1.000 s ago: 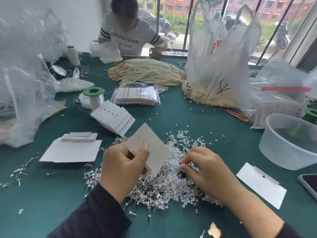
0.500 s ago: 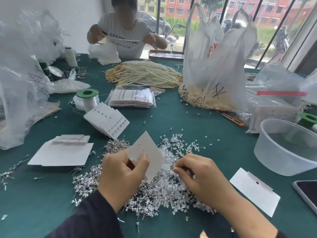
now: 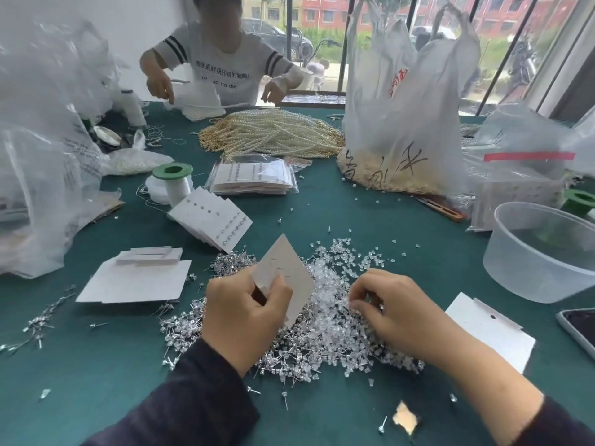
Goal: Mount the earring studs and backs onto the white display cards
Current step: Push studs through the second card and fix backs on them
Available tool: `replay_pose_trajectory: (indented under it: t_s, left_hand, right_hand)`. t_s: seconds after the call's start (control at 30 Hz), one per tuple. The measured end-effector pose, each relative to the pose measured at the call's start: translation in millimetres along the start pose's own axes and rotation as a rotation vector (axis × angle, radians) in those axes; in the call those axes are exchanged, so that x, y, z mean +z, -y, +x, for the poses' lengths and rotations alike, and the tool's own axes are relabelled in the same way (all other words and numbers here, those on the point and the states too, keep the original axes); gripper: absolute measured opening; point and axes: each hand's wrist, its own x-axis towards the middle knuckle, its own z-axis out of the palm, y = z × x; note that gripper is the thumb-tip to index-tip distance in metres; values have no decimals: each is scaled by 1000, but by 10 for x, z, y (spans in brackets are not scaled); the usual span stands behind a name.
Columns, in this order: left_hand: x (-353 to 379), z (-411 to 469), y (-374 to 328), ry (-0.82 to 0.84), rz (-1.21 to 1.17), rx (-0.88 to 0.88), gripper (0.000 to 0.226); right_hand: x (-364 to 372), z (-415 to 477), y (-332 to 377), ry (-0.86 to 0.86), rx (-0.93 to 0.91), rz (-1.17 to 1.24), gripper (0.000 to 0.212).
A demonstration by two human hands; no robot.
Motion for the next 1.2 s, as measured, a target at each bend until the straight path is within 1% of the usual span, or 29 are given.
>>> replay_pose_trajectory:
  t_s: [0.07, 0.2, 0.3, 0.43, 0.53, 0.67, 0.73, 0.87, 0.93, 1.0, 1.1, 1.17, 1.2]
  left_hand:
    - [12, -8, -17, 14, -27, -1, 50]
    - [28, -24, -21, 52, -110, -60, 54]
    - [26, -29, -16, 56, -142, -105, 55]
    - [42, -35, -36, 75, -135, -126, 57]
    - [54, -45, -58, 93, -141, -131, 56]
    - [54, -37, -52, 50, -120, -157, 48]
    - [54, -37, -59, 34, -135, -187, 46]
    - [82, -50, -63, 13, -121, -193, 43]
    - [84, -42, -65, 0, -126, -192, 42]
    - [85, -43, -66, -7, -109, -161, 42]
    - [99, -66, -79, 9, -68, -82, 43]
    - [109, -95, -92, 22, -47, -29, 49]
    - [116, -106, -104, 19, -40, -6, 48]
  right_hand:
    - [-21, 3, -5, -14, 16, 54, 20]
    - [-50, -24, -29, -14, 77, 154, 17]
    - [-61, -17, -34, -33, 88, 202, 16]
    - [-89, -24, -15, -41, 94, 273, 17]
    - [-81, -33, -4, -68, 106, 283, 17]
    - [-41, -30, 36, -166, 120, 279, 15]
    - [-17, -38, 81, -242, 121, 319, 16]
    - [44, -53, 212, -379, 104, 416, 11]
    - [71, -78, 290, -447, 67, 386, 13]
    - [98, -88, 375, -499, 35, 371, 14]
    - [166, -71, 492, -565, 32, 443, 16]
    - [234, -51, 578, -577, 2, 490, 12]
    - [263, -45, 611, -574, -23, 501, 10]
